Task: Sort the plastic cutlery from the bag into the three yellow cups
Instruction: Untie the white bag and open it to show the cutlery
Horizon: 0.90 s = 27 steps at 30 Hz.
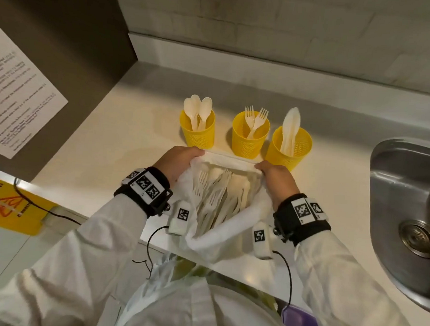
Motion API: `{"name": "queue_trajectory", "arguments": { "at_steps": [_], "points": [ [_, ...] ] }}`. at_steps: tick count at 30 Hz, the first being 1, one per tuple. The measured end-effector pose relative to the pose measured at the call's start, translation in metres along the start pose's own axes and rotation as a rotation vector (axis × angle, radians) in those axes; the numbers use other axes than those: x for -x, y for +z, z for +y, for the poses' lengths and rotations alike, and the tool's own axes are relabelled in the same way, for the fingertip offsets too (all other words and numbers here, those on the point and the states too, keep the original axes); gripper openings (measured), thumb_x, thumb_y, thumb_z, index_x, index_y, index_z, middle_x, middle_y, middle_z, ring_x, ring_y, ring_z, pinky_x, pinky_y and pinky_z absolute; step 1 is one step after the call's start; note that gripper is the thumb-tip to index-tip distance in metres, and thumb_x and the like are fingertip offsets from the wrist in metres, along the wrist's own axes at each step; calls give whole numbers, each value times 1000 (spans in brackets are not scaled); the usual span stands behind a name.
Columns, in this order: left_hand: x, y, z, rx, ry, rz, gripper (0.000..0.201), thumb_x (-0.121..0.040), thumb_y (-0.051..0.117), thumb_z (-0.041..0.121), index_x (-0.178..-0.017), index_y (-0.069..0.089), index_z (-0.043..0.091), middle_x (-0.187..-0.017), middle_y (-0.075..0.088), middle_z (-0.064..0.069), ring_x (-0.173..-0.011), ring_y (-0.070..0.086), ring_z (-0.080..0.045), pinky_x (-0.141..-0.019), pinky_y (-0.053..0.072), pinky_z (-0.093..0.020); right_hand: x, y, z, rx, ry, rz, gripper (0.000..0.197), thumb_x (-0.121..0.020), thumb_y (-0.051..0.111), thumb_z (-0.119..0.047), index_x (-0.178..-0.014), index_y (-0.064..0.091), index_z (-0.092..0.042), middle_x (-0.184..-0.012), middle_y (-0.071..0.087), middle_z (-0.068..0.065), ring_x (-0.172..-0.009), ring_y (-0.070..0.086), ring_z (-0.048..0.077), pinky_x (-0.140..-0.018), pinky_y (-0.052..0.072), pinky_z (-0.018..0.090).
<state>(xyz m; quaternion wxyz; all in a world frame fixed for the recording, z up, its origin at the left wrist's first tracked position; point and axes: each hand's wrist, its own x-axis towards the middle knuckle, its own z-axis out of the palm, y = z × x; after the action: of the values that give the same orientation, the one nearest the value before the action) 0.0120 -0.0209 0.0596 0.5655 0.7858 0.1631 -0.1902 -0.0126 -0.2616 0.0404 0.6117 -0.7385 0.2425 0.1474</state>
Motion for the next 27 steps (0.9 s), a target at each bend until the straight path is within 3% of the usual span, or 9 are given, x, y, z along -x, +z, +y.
{"name": "queue_trajectory", "arguments": {
  "at_steps": [3,8,10,12,14,16,19,24,27],
  "points": [
    [0,-1,-7,-34,-7,-11,54,-78,65,60,-113,73,21,-112,73,-5,-107,66,-27,-98,49,-41,6,-3,5,207,-103,62,30,-95,60,-40,-97,62,-10,-105,68,16,-95,61,28,-81,46,38],
    [11,-24,-31,-391,123,73,45,-90,69,58,-120,58,27,-109,62,9,-99,59,-14,-81,44,-31,35,-19,25,386,-222,78,46,-91,66,-56,-117,54,-20,-92,62,-1,-83,66,25,-75,57,43],
    [13,-25,-38,-523,250,102,23,-95,68,44,-94,61,22,-85,59,7,-81,55,-16,-70,41,-30,39,-20,31,428,-323,92,29,-97,64,-44,-109,60,-18,-87,61,-4,-81,62,24,-71,51,36],
    [9,-22,-40,-574,336,135,39,-102,60,34,-69,47,16,-65,46,1,-67,43,-21,-61,34,-33,38,-16,28,404,-382,105,16,-102,57,-29,-92,63,-18,-81,61,-3,-79,57,24,-64,40,31],
    [4,-17,-32,-385,249,151,42,-105,52,37,-75,56,7,-72,57,-9,-72,52,-25,-71,41,-33,31,-10,22,184,-246,105,23,-100,53,-27,-81,65,-19,-83,67,9,-81,62,31,-70,48,36],
    [-5,-14,-28,39,-33,124,40,-101,57,42,-100,72,5,-98,72,-15,-91,65,-29,-93,50,-39,18,-7,19,-103,-4,75,22,-89,53,-32,-80,67,-18,-95,70,18,-90,67,38,-87,56,54],
    [-4,-13,-28,413,-268,61,37,-96,68,36,-113,72,4,-102,73,-21,-92,68,-34,-96,52,-51,7,-7,22,-190,156,44,18,-90,54,-33,-94,61,-17,-102,64,14,-87,63,30,-96,57,55],
    [16,-22,-29,-145,-158,5,63,-85,64,70,-120,63,18,-115,70,-14,-104,69,-33,-89,60,-48,31,-16,25,-49,180,38,36,-95,54,-43,-111,58,-11,-111,65,14,-91,68,36,-80,62,56],
    [41,-31,-42,-361,-188,-65,60,-78,79,61,-105,62,11,-92,69,-7,-81,66,-22,-73,58,-36,63,-23,28,66,154,-28,52,-88,66,-54,-109,58,-8,-91,66,16,-70,67,32,-56,61,38]
  ]
}}
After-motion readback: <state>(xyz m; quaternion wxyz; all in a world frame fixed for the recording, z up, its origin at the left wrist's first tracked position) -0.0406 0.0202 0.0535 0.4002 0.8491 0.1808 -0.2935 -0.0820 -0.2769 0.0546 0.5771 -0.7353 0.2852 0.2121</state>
